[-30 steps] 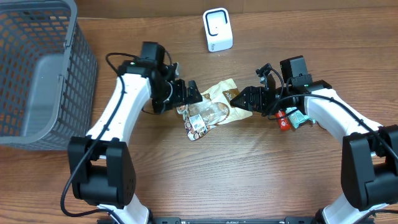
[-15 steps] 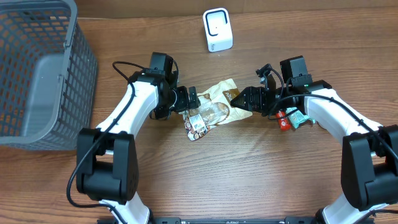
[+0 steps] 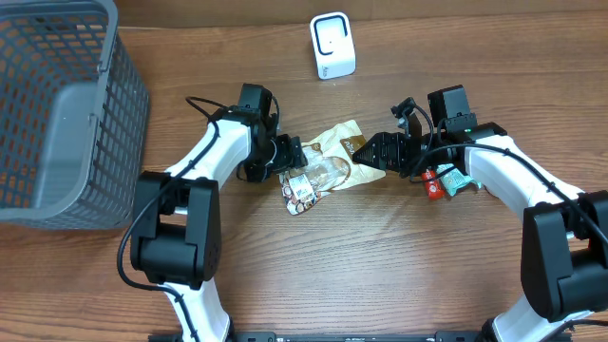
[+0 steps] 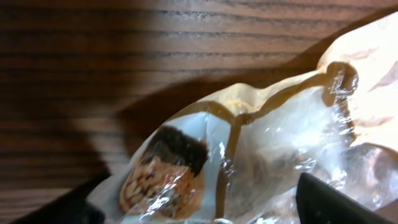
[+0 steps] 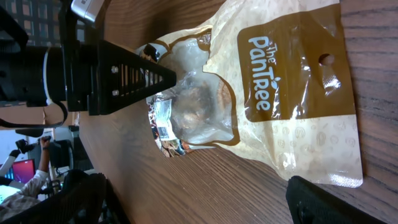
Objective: Scan the item barcode
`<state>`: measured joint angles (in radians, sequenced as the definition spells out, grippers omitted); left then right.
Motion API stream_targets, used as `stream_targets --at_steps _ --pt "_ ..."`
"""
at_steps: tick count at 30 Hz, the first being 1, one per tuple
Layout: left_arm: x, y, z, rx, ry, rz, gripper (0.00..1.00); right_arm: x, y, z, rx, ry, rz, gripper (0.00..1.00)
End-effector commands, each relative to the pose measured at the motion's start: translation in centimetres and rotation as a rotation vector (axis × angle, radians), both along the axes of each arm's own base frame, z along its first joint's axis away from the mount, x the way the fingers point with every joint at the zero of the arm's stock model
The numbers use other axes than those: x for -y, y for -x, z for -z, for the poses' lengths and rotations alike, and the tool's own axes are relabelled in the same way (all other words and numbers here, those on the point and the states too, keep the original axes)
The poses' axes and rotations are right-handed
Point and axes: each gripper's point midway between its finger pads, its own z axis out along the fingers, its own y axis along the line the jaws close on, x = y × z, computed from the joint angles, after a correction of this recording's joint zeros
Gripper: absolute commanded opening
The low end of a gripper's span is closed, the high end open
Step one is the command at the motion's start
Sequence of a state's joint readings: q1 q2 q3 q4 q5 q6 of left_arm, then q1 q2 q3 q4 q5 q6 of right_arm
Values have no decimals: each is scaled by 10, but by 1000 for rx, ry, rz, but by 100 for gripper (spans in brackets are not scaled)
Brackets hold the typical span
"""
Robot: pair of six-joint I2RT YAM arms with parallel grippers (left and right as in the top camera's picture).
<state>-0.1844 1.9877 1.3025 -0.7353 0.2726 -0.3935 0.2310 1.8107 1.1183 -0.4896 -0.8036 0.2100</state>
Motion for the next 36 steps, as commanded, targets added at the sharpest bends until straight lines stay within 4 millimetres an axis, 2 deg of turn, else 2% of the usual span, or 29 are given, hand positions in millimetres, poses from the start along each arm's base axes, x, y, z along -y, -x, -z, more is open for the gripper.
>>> stream_targets --at_steps 1,5,9,12,14,15,18,20,25,27,30,32,33,36 --pt "4 25 37 -117 -6 23 68 -2 0 1 2 2 -5 94" --pt "4 25 37 -117 -7 24 49 -2 0 1 2 2 -5 95" --pt "1 25 38 -114 -29 21 42 -2 0 1 2 2 -5 95" --pt "-12 24 38 -111 -107 15 39 -2 0 1 3 2 -5 95" --pt "-23 23 37 -107 -176 11 41 -2 0 1 2 2 -5 95" --pt "-27 22 38 -102 -197 11 47 -2 0 1 2 2 -5 95" --pt "-25 22 38 -100 -186 29 64 -2 0 1 4 4 -4 95" --pt "-22 22 38 -100 -169 38 64 0 -1 4 8 25 3 95" --pt "-20 25 38 -107 -171 45 54 -6 2 8 17 55 -9 95" --pt "-19 26 38 -108 -173 49 47 -10 4 8 20 61 -21 95" --pt "-18 25 37 -106 -171 51 31 -12 5 12 26 88 -23 95" --pt "-18 23 30 -104 -167 46 17 -12 6 13 21 95 -23 96" --pt "-20 20 24 -101 -165 40 14 -12 7 13 17 96 -23 98" --pt "-20 12 -3 -84 -124 49 12 -11 9 14 7 99 -23 99"
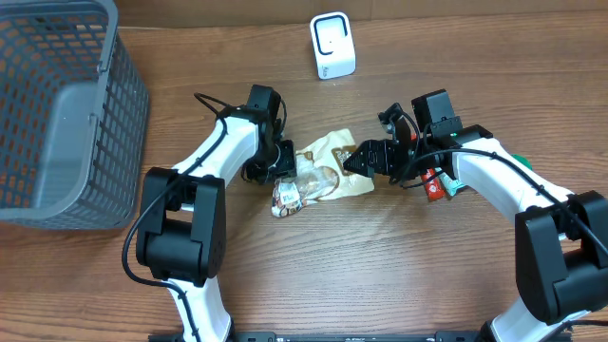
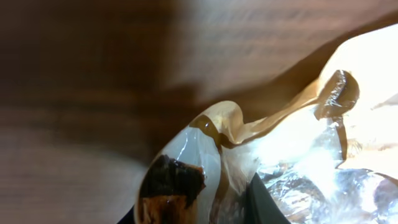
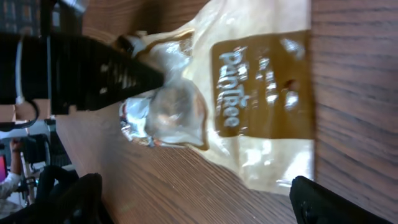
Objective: Scan the item barcode
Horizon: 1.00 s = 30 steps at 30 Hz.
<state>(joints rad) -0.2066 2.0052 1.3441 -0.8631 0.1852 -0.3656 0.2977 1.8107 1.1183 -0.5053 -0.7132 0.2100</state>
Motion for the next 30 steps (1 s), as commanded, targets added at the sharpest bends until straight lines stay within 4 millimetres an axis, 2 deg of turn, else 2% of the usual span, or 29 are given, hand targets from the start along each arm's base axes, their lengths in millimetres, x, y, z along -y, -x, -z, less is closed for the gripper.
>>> stream_targets --at_steps 1,5,9,14,22,30 --pt "-10 -7 -15 0 5 15 12 2 -1 3 0 16 5 99" --pt "-16 -18 -56 39 52 4 12 -1 0 -1 0 -14 -5 100" --pt "-26 -21 -88 59 64 -20 13 -7 2 -12 -7 -97 -31 100" --pt "-8 -20 -116 74 222 37 15 -10 3 -21 -15 -156 -46 100" --pt "20 -14 -134 76 421 101 15 -13 -1 -25 -18 -178 -29 100" --pt "26 -10 -137 67 462 125 15 -20 -2 -31 -28 -206 -22 100"
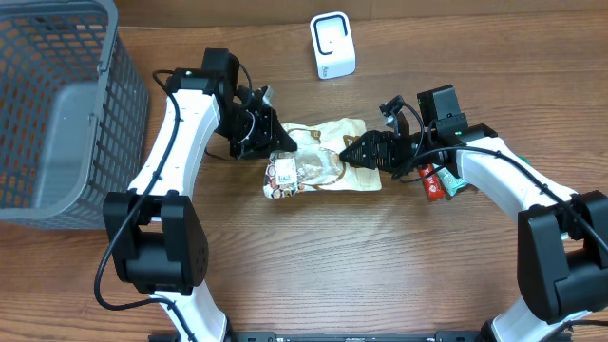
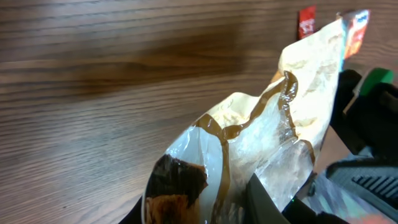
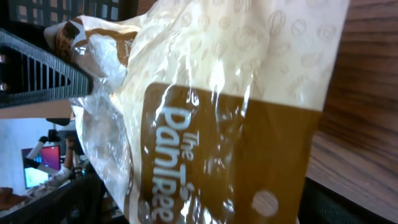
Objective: Scan the item barcode
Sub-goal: 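Release the bag from the left gripper and retract the left arm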
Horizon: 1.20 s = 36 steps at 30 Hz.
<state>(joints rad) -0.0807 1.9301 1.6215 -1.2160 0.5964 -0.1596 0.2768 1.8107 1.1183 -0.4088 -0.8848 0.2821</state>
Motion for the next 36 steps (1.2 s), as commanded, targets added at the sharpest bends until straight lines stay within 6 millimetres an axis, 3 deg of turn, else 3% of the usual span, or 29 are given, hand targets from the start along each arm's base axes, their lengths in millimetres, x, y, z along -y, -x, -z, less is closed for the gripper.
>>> stream_targets --at_steps 1,10,16,20,27,31,36 --pt "7 -3 -17 51 58 29 15 -9 6 -4 -21 -35 -22 99" --pt "7 -6 -17 70 58 29 16 -45 27 -11 16 -68 -132 74" --pt "4 -7 -15 71 34 27 17 -51 22 -17 70 -86 -143 40" --pt "-5 -11 -9 88 -33 22 20 -49 18 -14 82 -63 -126 35" --pt "-18 -36 -4 196 -124 7 69 -47 14 -9 93 -30 -103 26" --pt "-31 -56 -3 274 -210 -17 87 -44 10 -5 99 1 -82 26" --pt "-75 -74 3 322 -446 -113 96 -42 8 -3 104 13 -72 22"
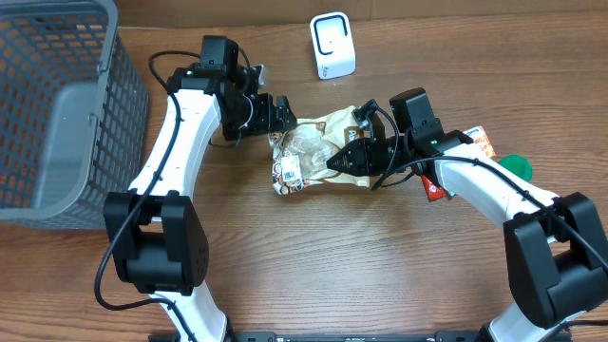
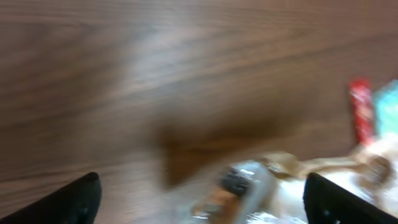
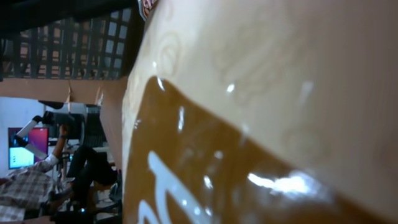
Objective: Scan the item barcode
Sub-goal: 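Release the bag from the left gripper and retract the left arm, then lift the snack bag with the right gripper to the white scanner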
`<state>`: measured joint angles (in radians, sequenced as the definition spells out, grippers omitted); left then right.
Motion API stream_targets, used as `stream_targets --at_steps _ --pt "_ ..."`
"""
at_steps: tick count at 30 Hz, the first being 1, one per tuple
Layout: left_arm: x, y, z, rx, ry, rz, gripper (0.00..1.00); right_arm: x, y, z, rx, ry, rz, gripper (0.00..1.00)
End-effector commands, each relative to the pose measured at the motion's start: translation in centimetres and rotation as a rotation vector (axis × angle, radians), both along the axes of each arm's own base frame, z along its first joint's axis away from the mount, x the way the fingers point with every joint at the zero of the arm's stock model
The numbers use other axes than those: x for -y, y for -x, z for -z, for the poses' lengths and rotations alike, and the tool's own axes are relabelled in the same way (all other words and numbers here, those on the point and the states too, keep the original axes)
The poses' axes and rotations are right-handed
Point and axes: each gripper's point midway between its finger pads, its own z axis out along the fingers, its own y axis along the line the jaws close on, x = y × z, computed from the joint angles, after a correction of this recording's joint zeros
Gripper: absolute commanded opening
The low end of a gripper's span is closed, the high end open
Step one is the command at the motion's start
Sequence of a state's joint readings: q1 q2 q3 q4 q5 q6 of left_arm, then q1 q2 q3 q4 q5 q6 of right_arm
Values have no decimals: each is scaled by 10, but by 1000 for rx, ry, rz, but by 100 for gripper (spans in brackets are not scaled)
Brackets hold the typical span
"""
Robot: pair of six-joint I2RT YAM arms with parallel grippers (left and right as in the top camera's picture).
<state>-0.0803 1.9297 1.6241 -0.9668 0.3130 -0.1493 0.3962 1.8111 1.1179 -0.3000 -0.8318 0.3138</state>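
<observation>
The snack bag, cream with a brown header and a clear window, is tilted at the table's middle, and a small label shows at its lower left end. My right gripper is pinched on its brown header. The header fills the right wrist view and hides the fingers. My left gripper is open just up and left of the bag. In the blurred left wrist view its fingers stand wide apart, with the bag low between them. The white scanner stands at the back.
A grey mesh basket fills the left side. Red and teal packets, an orange packet and a green object lie beside the right arm. Bare wood runs along the table's front.
My left gripper has let go of the bag's clear end and now stands open just beside it. My right gripper has gone from open around the header to closed on it, further left.
The bag lay flat between both open grippers. Then my left gripper was shut on its clear end and, a moment later, held that end raised while the right stood open at the header. Now the right holds the bag and the left is open.
</observation>
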Motion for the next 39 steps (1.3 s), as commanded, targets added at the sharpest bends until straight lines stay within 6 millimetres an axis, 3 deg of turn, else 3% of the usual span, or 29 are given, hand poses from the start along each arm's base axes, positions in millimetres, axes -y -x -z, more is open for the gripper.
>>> stream_targets --at_steps 1,6,15,21,24,29,39 --pt "-48 -14 -6 63 -235 -116 98 0 -2 2 15 9 3 19" --pt "-100 -16 -10 86 -495 -216 100 4 -8 7 31 49 34 4" --pt "-143 -13 -16 78 -619 -303 100 5 -9 7 34 53 35 4" --pt "-147 -13 -16 75 -613 -312 100 3 -12 3 45 45 40 4" --pt "-147 -13 -16 75 -613 -312 100 2 -17 -7 131 46 0 4" --pt "-147 -13 -16 75 -613 -312 100 10 -39 -46 337 146 -3 4" --pt "-147 -13 -16 75 -613 -312 100 29 -89 -177 841 404 -15 4"
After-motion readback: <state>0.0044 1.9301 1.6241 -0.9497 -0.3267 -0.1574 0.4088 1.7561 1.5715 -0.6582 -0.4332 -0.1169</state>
